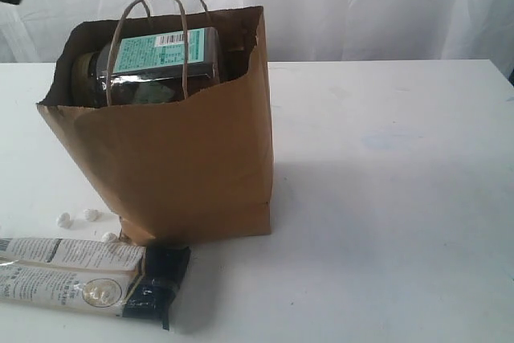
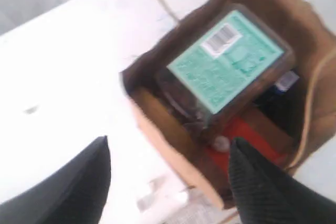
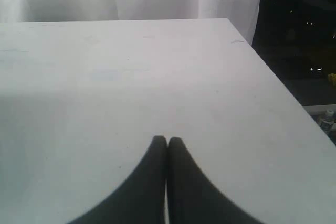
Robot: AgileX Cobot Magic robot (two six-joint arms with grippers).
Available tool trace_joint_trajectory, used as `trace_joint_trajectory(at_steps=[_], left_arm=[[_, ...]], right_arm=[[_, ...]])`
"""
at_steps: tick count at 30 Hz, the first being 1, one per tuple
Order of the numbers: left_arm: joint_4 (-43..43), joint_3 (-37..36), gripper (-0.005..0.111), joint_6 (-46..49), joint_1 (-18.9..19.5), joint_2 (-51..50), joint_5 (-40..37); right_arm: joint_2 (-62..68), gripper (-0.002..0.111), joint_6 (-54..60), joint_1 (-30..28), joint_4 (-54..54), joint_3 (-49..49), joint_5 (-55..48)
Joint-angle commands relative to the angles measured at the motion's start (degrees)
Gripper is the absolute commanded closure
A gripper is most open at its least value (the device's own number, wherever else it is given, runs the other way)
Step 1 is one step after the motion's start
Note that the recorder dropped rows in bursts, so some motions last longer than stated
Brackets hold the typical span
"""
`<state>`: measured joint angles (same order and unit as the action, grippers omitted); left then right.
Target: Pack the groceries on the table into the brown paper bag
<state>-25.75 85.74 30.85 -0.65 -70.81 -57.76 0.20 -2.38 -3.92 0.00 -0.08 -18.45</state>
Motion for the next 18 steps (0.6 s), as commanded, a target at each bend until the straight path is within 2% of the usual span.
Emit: trace_joint_trajectory(at_steps=[1,5,10,15,18], left_arm=[[14.74,0.76,0.04,-11.62,-0.02,2.82,0.39],[19.25,-4.37,0.04,-15.97,-0.02,2.32,3.01],[19.36,-17.63,0.04,-15.97,-0.02,-0.15,10.79],[20.19,-31.83,0.04,-15.97,-0.02,-4.43,26.39],[15.31,-37.69,0.04,-16.1,-0.02,-6.73,35.94]], right_arm=[[-0.2,0.108,-0.07,-0.1,0.0,0.08,0.45],[-0.2,0.108,-0.07,-0.1,0.0,0.08,0.45],[-0.2,0.108,-0.07,-0.1,0.0,0.08,0.45],[-0.2,0.108,-0.07,-0.1,0.0,0.08,0.45],[-0.2,0.108,-0.07,-0.1,0.0,0.08,0.45]])
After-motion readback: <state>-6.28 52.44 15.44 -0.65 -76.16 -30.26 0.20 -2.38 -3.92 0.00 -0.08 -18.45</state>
